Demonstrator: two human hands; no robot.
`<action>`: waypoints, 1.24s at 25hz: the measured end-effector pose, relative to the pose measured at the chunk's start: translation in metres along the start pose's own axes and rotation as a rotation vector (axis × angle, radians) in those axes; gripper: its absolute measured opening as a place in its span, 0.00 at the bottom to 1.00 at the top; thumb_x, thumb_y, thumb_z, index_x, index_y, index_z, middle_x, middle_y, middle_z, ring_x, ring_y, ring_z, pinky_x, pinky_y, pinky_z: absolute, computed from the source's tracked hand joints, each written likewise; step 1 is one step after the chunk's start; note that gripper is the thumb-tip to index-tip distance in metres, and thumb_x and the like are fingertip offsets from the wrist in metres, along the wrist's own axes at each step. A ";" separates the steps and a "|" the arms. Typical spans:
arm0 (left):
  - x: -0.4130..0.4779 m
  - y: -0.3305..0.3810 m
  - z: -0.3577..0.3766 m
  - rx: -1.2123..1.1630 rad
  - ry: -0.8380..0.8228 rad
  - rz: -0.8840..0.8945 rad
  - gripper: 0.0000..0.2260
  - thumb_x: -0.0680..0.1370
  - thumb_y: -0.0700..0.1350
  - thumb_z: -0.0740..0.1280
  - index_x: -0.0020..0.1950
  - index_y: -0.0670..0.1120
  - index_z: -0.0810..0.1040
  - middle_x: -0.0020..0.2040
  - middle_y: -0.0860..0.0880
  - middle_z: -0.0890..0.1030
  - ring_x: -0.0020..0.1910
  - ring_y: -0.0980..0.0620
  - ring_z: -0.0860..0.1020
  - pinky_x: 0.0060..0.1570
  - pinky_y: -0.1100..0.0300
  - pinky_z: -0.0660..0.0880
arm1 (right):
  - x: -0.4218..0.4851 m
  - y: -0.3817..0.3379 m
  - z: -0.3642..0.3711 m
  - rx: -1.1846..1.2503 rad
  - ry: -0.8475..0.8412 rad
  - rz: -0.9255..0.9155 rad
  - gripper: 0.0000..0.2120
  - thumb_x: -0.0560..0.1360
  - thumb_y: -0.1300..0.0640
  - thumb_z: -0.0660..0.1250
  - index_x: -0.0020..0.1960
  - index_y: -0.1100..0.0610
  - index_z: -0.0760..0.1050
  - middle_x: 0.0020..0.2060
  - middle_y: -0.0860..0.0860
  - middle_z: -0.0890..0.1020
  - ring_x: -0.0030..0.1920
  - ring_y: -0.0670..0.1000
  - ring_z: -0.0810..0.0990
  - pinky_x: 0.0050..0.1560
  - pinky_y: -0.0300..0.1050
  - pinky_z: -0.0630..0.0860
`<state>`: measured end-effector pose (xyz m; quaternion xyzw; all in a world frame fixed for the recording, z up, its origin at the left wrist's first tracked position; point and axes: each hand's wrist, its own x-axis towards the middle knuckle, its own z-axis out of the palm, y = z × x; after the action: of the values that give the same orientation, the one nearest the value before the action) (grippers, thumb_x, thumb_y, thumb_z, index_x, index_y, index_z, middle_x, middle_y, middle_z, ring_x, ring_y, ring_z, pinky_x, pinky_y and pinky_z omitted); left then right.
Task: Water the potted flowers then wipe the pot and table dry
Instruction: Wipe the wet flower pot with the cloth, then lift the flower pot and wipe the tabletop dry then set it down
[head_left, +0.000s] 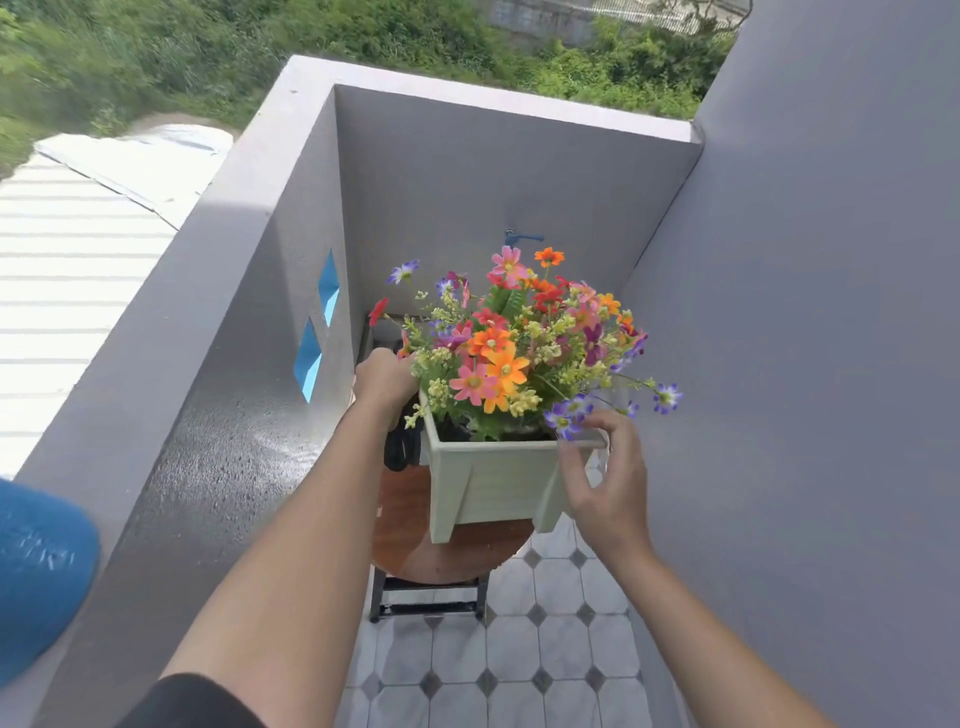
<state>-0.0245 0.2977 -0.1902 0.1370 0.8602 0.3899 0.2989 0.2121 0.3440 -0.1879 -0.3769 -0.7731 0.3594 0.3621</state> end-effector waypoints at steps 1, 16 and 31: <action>0.002 -0.002 0.001 -0.017 0.016 -0.008 0.14 0.77 0.45 0.62 0.53 0.34 0.77 0.56 0.33 0.77 0.55 0.35 0.76 0.50 0.48 0.74 | 0.000 -0.004 0.000 0.044 0.053 0.134 0.09 0.75 0.51 0.65 0.51 0.51 0.68 0.48 0.44 0.74 0.52 0.44 0.72 0.56 0.35 0.70; 0.005 0.009 0.002 0.001 -0.004 0.025 0.14 0.78 0.34 0.59 0.63 0.30 0.71 0.63 0.32 0.73 0.61 0.35 0.73 0.48 0.54 0.66 | 0.063 -0.026 -0.021 0.314 -0.490 1.251 0.15 0.79 0.66 0.53 0.65 0.68 0.64 0.57 0.62 0.70 0.60 0.66 0.73 0.18 0.41 0.76; -0.056 0.075 0.037 -0.412 -0.292 -0.009 0.20 0.77 0.57 0.62 0.55 0.40 0.73 0.40 0.45 0.77 0.38 0.48 0.77 0.41 0.56 0.75 | 0.069 -0.015 -0.149 0.684 0.034 1.166 0.15 0.80 0.70 0.51 0.65 0.64 0.64 0.57 0.59 0.64 0.66 0.66 0.64 0.15 0.46 0.75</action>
<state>0.0425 0.3423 -0.1300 0.1242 0.7110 0.5316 0.4431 0.2998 0.4373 -0.0842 -0.6021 -0.2801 0.7147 0.2198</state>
